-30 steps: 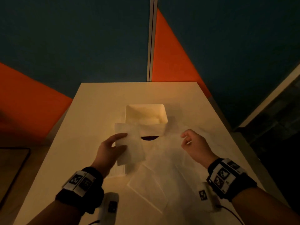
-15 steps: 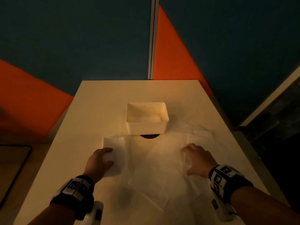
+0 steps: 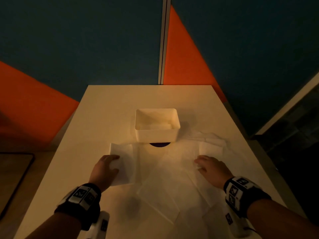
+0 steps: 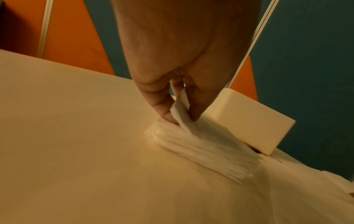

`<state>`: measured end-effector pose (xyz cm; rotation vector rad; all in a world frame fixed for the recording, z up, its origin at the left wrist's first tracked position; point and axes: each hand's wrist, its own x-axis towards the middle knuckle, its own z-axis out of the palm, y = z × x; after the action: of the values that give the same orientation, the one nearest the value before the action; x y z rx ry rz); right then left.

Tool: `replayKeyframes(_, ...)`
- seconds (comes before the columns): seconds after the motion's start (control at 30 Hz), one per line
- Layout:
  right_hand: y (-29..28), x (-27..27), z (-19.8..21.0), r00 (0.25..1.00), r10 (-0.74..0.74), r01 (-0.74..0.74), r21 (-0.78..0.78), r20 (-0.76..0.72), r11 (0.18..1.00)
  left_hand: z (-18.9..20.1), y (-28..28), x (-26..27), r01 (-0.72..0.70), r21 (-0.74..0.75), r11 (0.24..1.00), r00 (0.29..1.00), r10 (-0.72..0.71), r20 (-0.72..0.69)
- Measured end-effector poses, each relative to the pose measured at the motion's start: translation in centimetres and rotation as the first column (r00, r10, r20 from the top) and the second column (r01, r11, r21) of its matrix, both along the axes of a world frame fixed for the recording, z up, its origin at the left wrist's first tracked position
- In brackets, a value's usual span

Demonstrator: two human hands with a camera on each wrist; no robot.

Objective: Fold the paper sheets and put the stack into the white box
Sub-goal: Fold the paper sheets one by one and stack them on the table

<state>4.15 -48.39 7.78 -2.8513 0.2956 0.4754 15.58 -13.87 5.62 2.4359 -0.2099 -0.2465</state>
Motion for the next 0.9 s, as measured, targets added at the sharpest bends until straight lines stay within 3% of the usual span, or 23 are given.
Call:
replayKeyframes(0.13,-0.3,0.2,0.1,0.997,-0.053,0.051,0.035,0.060,0.998,-0.1,0.1,0.3,0.031,0.058,0.998,0.999,-0.030,-0.022)
replayKeyframes(0.27,-0.3,0.5,0.7,0.973,-0.163,0.148,0.100,0.166,0.984,-0.7,0.5,0.5,0.022,0.222,0.975,1.000,-0.020,-0.015)
replayKeyframes(0.43,0.5,1.1,3.0,0.859,-0.355,0.229,0.342,0.370,0.911,-1.2,0.0,0.8,0.030,0.133,0.991,0.996,-0.019,-0.087)
replayKeyframes(0.63,2.1,1.9,5.7,0.763,-0.487,0.189,0.573,0.425,0.798,0.5,-1.6,0.2,-0.054,0.147,0.988,0.997,0.060,-0.038)
replayKeyframes(0.7,3.1,2.3,6.4,0.748,-0.513,0.149,0.646,0.421,0.749,2.3,-3.3,-0.4,-0.026,0.017,1.000,1.000,0.026,0.005)
replayKeyframes(0.77,4.2,2.8,6.9,0.741,-0.526,0.110,0.697,0.417,0.708,4.6,-5.4,-1.2,0.017,-0.236,0.972,0.995,-0.040,-0.091)
replayKeyframes(0.83,5.4,3.2,7.2,0.749,-0.521,0.078,0.726,0.410,0.683,7.0,-7.4,-2.2,0.001,-0.510,0.860,0.945,-0.167,-0.280)
replayKeyframes(0.9,6.9,3.4,7.7,0.758,-0.505,0.044,0.740,0.413,0.672,8.2,-8.9,-2.8,-0.043,-0.687,0.726,0.869,-0.311,-0.384)
